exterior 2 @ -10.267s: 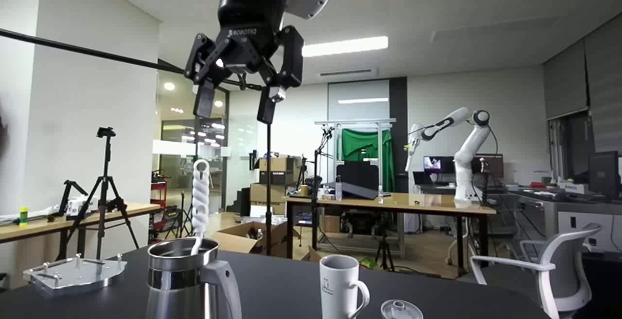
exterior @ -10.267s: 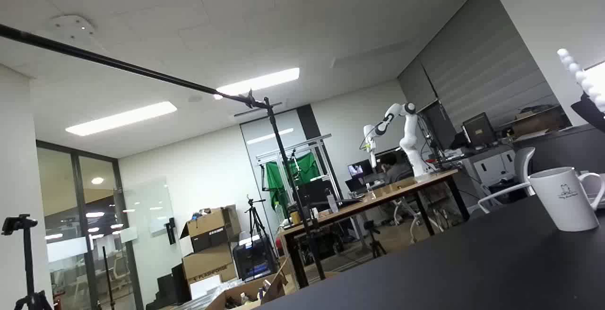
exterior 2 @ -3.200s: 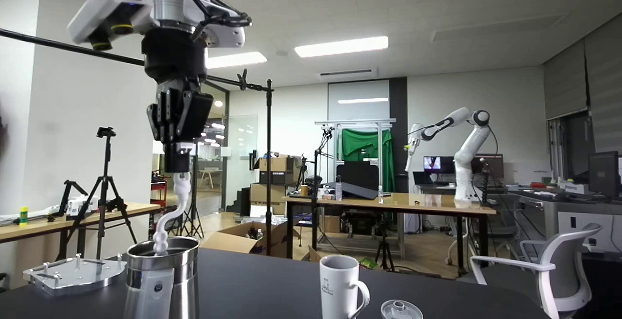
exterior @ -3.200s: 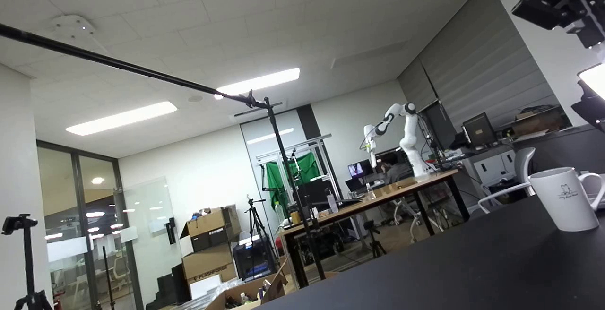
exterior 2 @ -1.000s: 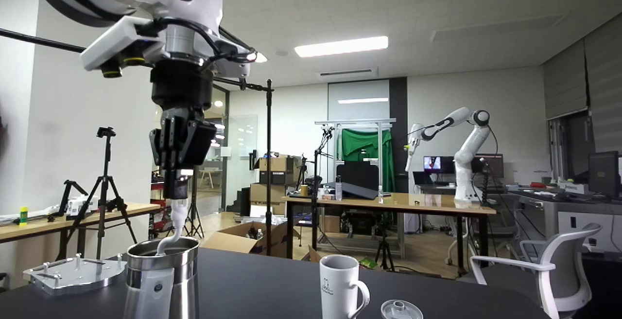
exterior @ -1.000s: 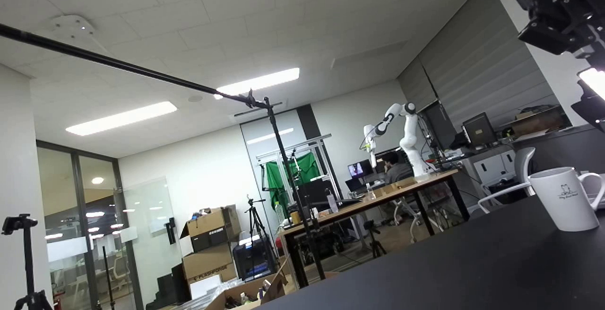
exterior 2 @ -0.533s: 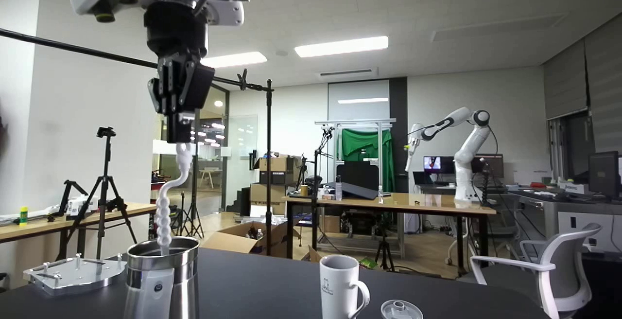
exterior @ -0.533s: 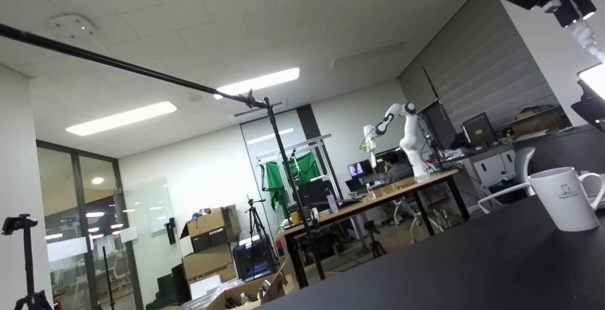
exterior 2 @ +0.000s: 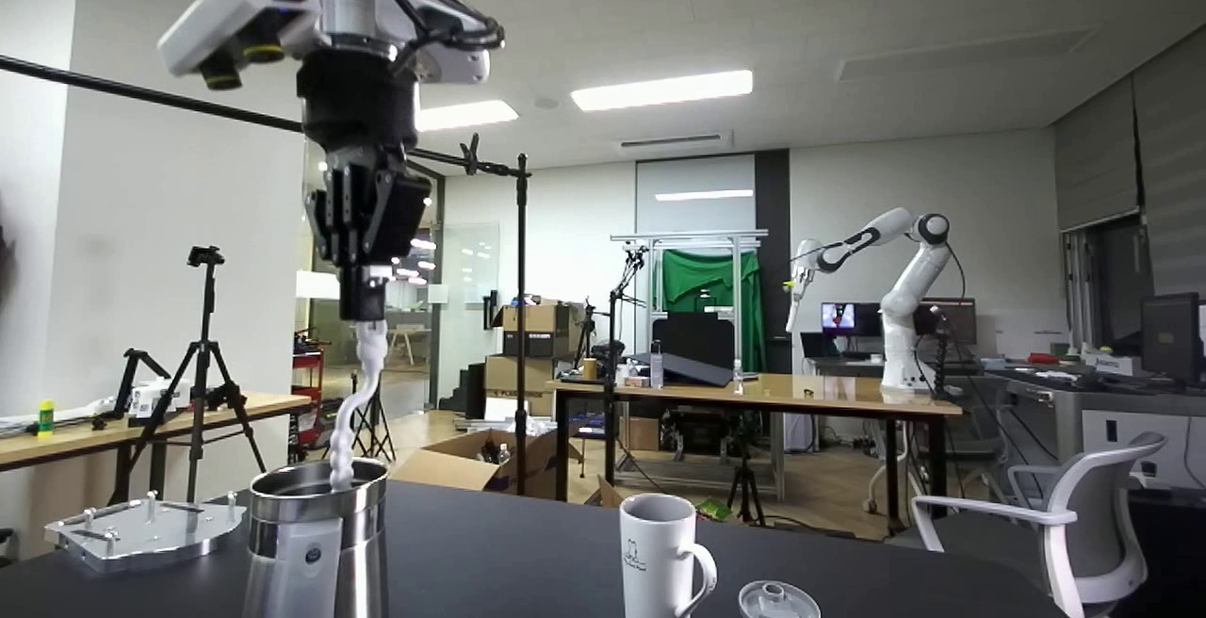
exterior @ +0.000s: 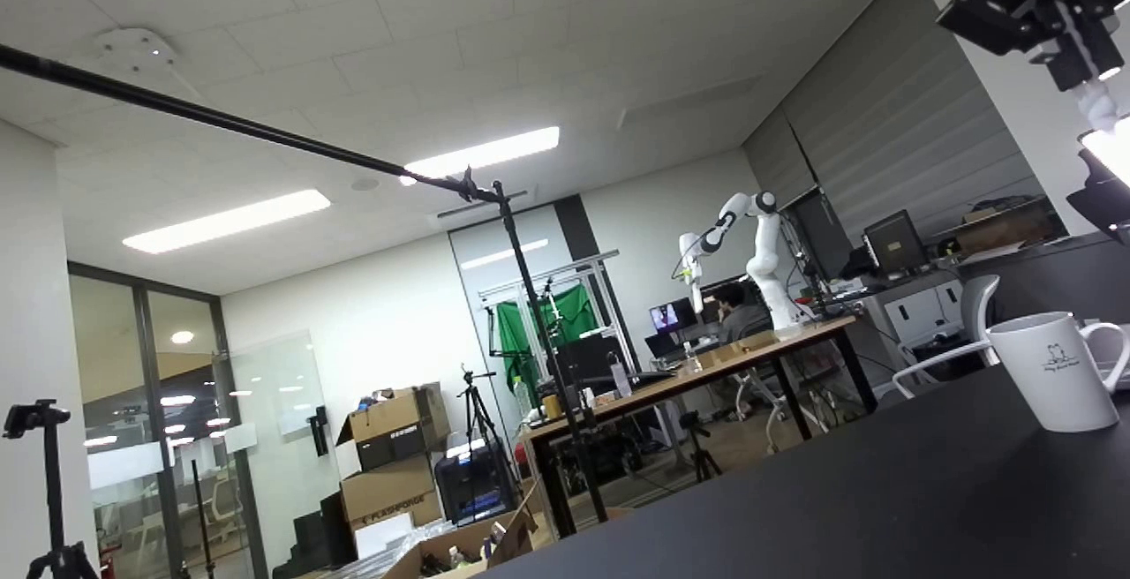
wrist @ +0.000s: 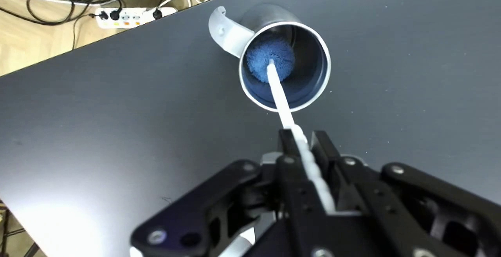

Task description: Scrub inside the flask with the brush

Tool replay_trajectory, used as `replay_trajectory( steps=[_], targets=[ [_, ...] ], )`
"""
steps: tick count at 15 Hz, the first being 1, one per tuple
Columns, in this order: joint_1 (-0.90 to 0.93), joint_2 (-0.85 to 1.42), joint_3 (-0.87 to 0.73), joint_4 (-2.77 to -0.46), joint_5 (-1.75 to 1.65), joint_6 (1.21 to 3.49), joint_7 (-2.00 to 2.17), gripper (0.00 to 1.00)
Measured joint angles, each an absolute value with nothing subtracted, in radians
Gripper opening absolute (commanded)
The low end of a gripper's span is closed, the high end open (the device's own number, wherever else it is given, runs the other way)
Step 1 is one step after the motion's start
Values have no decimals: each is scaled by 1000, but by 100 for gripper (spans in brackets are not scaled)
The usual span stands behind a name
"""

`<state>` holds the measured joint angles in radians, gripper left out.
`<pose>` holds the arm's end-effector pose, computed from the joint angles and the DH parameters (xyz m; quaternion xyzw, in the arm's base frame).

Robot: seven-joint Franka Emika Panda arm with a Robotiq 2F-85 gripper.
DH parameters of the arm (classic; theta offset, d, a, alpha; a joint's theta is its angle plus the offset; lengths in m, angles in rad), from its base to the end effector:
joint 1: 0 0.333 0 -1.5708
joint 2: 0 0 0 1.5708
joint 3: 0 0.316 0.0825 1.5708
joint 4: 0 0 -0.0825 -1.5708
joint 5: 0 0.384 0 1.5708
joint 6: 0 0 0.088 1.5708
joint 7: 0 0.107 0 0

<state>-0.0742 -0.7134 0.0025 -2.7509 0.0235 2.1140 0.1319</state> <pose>0.3308 -0.0227 0.4269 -0.9934 0.1075 -0.0379 0.0106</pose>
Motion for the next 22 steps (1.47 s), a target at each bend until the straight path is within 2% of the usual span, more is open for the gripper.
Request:
replay_trajectory(
  steps=[4,7,15,18,22],
  targets=[
    [-76,-570,4,-2776,18,2206,134,4],
    [-89,-521,19,-2742,-17,2191,143,4],
    [-91,-644,34,-2611,-77,1924,125,4],
    [-87,-672,12,-2606,-33,1936,118,4],
    [-86,-594,-12,-2660,28,2044,115,4]
  ],
)
